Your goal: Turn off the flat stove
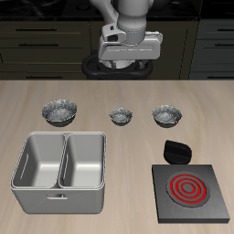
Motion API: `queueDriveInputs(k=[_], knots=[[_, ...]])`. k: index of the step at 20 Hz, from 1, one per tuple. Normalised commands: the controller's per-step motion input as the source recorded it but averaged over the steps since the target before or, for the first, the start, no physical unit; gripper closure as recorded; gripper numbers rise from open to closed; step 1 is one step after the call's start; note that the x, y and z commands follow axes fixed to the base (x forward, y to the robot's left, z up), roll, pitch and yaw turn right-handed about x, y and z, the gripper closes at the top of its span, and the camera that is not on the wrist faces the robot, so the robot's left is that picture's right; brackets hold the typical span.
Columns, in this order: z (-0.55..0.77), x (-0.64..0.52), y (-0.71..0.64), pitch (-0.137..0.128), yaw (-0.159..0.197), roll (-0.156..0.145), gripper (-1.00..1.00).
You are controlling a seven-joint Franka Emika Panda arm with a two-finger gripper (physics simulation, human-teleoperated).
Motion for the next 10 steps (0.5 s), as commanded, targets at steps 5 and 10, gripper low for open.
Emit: queueDriveInputs(k=[5,10], knots=[[0.10,0.27,0.25,-0.013,0.021,0.034,-1.00],[0.08,0.33,0.37,-0.007,0.020,0.055,-1.00]])
